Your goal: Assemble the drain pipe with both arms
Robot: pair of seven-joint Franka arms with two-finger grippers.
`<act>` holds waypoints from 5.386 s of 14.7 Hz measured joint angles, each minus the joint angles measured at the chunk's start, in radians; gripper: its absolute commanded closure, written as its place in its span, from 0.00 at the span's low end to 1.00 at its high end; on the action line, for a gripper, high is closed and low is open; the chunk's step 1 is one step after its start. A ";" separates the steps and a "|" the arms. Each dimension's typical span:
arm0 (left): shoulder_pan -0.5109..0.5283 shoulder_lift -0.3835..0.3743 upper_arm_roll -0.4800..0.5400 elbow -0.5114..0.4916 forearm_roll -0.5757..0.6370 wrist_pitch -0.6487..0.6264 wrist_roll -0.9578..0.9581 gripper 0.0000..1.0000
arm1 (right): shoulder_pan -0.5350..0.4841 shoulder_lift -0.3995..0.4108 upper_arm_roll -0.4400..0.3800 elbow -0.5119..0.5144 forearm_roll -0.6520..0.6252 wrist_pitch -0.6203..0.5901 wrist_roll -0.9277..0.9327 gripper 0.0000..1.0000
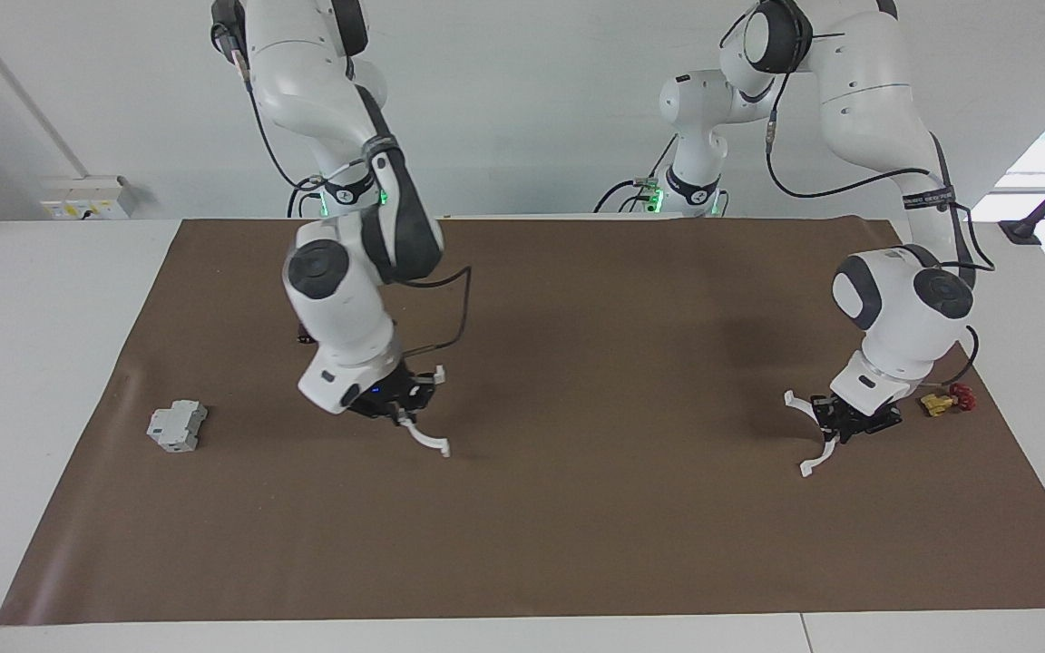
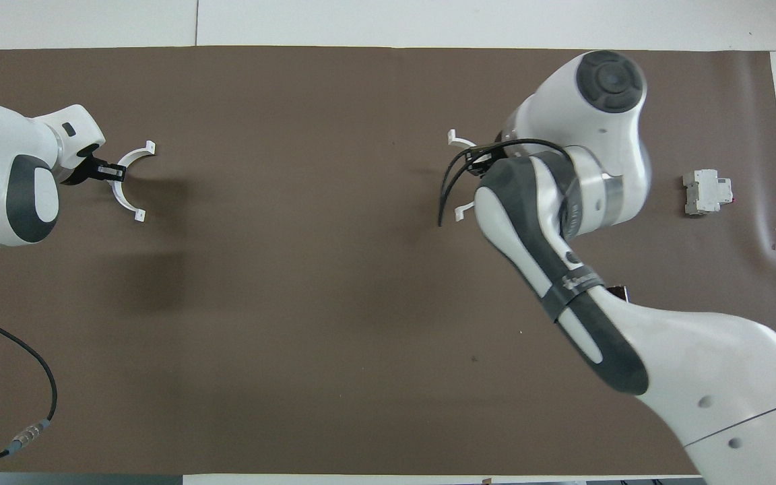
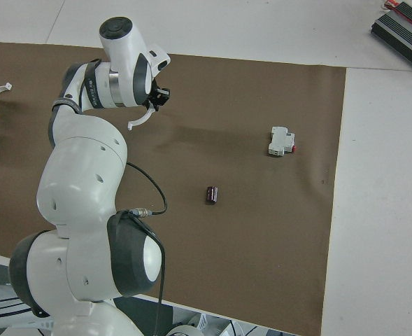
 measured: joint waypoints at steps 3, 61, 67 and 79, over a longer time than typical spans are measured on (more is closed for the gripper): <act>0.000 -0.009 0.000 0.004 0.000 -0.011 0.000 1.00 | 0.114 0.046 -0.001 0.005 -0.004 0.071 0.124 1.00; -0.655 0.022 -0.013 0.055 0.165 -0.137 -0.967 1.00 | -0.303 -0.461 -0.027 -0.022 -0.073 -0.576 -0.085 0.00; -0.655 0.021 -0.013 0.053 0.165 -0.134 -0.967 1.00 | -0.307 -0.461 -0.027 -0.023 -0.073 -0.573 -0.085 0.00; -0.654 0.021 -0.010 0.052 0.165 -0.118 -0.966 0.55 | -0.363 -0.461 -0.028 -0.020 -0.100 -0.567 -0.190 0.00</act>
